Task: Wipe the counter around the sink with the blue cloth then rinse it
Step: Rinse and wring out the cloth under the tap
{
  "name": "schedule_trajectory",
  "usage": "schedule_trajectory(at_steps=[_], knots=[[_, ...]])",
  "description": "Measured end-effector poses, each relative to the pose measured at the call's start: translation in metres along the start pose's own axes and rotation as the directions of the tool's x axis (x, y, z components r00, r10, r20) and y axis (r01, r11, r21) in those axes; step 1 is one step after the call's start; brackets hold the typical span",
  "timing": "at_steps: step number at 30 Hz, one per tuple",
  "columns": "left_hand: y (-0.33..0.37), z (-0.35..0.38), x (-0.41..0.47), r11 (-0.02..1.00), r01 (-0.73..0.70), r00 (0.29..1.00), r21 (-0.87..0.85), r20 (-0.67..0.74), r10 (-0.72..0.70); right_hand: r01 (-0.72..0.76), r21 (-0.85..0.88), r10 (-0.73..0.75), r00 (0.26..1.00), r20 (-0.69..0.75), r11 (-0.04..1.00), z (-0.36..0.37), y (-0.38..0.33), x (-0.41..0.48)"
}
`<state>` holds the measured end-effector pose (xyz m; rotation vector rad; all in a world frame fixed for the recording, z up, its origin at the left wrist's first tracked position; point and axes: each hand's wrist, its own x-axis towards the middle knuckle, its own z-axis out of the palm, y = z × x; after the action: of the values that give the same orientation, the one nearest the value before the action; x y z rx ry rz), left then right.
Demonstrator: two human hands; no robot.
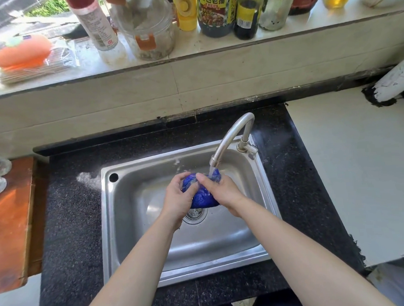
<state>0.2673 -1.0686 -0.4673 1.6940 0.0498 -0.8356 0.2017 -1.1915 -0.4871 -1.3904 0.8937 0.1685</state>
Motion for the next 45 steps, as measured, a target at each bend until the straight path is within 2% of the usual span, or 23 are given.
schedule_trajectory(at_steps=[3, 5, 8, 11, 13, 19, 22, 27, 30, 35, 38, 41, 45], knots=[[0.002, 0.004, -0.001, 0.999, 0.02, 0.999, -0.038, -0.034, -0.021, -0.019, -0.111, 0.012, 0.998, -0.064, 0.994, -0.01, 0.002, -0.003], [0.003, 0.006, -0.001, 0.998, 0.031, 0.998, -0.055, -0.045, -0.033, 0.006, -0.117, -0.013, 0.998, -0.059, 0.993, -0.016, 0.005, -0.007], [0.009, 0.007, -0.001, 0.996, 0.043, 0.998, -0.082, -0.044, -0.047, 0.027, 0.088, -0.03, 0.999, 0.039, 0.996, -0.026, 0.01, -0.012], [0.017, 0.003, -0.001, 0.99, 0.047, 0.997, -0.135, -0.058, -0.055, 0.031, 0.225, -0.046, 0.997, 0.063, 0.974, -0.036, 0.007, -0.02], [0.021, 0.001, -0.002, 0.986, 0.051, 0.997, -0.159, -0.056, -0.061, 0.044, 0.202, -0.055, 0.997, 0.051, 0.978, -0.037, 0.004, -0.025], [0.029, -0.003, -0.009, 0.972, 0.062, 0.995, -0.227, -0.057, -0.077, 0.042, -0.024, -0.043, 0.999, -0.014, 0.999, -0.03, -0.009, -0.035], [0.031, -0.009, -0.017, 0.97, 0.065, 0.996, -0.234, -0.04, -0.076, 0.047, -0.018, -0.049, 0.997, -0.063, 0.999, -0.028, -0.013, -0.04], [0.029, -0.015, -0.027, 0.98, 0.044, 0.997, -0.197, -0.055, -0.056, 0.08, 0.16, -0.08, 0.997, -0.01, 0.984, -0.022, -0.014, -0.042], [0.027, -0.015, -0.033, 0.979, 0.043, 0.996, -0.2, -0.067, -0.057, 0.103, 0.172, -0.096, 0.994, -0.045, 0.98, -0.022, -0.011, -0.045], [0.029, -0.013, -0.041, 0.988, -0.007, 1.0, -0.157, 0.028, 0.012, 0.025, 0.048, -0.02, 0.995, -0.1, 0.999, -0.019, 0.003, -0.042], [0.037, -0.01, -0.044, 0.977, -0.019, 0.997, -0.212, 0.065, 0.033, -0.07, 0.139, 0.083, 0.993, -0.089, 0.988, -0.017, 0.009, -0.044], [0.042, -0.009, -0.042, 0.958, 0.028, 0.998, -0.284, 0.059, -0.011, -0.151, 0.25, 0.162, 0.986, -0.026, 0.956, -0.017, 0.015, -0.051], [0.043, -0.007, -0.047, 0.942, 0.086, 0.996, -0.323, 0.025, -0.083, -0.202, 0.313, 0.208, 0.978, 0.013, 0.928, -0.016, 0.018, -0.056]])
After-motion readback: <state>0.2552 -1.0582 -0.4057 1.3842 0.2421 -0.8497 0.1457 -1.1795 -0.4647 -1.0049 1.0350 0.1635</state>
